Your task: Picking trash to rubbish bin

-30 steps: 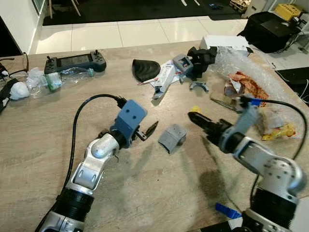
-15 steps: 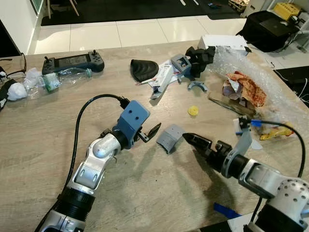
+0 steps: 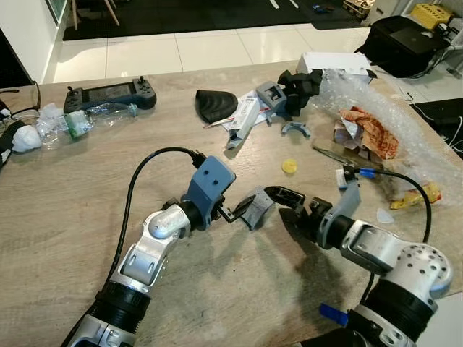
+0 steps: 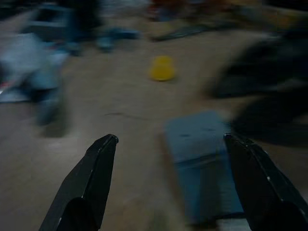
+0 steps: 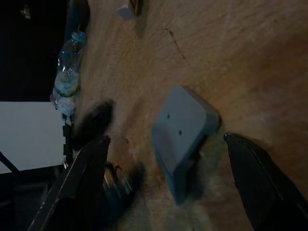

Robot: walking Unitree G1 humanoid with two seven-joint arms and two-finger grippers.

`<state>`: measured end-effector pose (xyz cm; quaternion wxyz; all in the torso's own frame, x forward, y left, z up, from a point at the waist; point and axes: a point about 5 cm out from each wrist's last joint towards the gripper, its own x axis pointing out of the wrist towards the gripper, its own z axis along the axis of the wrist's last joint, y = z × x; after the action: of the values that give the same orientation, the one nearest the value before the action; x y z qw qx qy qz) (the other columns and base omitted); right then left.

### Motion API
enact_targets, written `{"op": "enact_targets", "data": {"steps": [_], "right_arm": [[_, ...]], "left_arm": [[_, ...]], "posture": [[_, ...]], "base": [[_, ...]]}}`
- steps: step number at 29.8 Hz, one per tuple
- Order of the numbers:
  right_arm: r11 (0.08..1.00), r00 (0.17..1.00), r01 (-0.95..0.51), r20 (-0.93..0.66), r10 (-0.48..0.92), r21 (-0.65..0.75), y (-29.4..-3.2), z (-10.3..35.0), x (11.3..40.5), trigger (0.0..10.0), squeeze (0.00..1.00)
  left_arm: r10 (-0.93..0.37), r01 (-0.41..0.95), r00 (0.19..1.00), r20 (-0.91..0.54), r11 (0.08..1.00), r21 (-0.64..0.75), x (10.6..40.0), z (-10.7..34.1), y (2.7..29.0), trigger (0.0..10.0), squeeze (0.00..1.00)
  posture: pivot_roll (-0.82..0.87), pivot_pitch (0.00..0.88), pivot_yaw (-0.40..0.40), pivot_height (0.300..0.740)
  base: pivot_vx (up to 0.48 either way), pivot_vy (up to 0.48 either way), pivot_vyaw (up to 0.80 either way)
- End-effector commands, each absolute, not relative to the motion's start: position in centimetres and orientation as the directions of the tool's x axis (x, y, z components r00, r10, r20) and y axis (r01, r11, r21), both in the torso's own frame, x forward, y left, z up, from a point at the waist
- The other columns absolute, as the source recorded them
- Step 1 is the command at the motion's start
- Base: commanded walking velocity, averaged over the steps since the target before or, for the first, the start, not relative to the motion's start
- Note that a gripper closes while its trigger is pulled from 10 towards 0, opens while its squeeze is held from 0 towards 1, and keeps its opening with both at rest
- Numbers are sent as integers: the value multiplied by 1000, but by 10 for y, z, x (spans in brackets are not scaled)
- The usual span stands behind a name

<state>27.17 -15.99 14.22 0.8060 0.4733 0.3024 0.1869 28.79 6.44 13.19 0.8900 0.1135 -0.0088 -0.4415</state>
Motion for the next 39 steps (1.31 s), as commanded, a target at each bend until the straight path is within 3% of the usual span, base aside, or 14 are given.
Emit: {"op": "enact_targets", "data": {"steps": [1, 12, 22, 39], "right_arm": [[447, 721, -15, -300, 625, 894, -144, 142, 276, 10000, 0], [374, 633, -37, -268, 726, 927, -124, 148, 286, 10000, 0], [279, 619, -33, -199, 760, 960, -113, 153, 298, 10000, 0], [231, 595, 3, -188, 781, 973, -99, 143, 313, 10000, 0]], "left_arm": [[-809, 813, 573, -130, 542, 211, 285, 126, 64, 10000, 0], [-718, 739, 650, -248, 522, 427, 302, 118, 73, 10000, 0], [-750, 781, 606, -265, 498, 377, 296, 116, 68, 10000, 0], [-792, 823, 554, -257, 473, 316, 287, 115, 61, 10000, 0]], "posture": [[-73, 121, -14, 740], [-71, 121, -17, 740], [-69, 125, -15, 740], [-62, 122, -20, 740]], "base": [[0, 0, 0], [0, 0, 0], [0, 0, 0], [0, 0, 0]]}}
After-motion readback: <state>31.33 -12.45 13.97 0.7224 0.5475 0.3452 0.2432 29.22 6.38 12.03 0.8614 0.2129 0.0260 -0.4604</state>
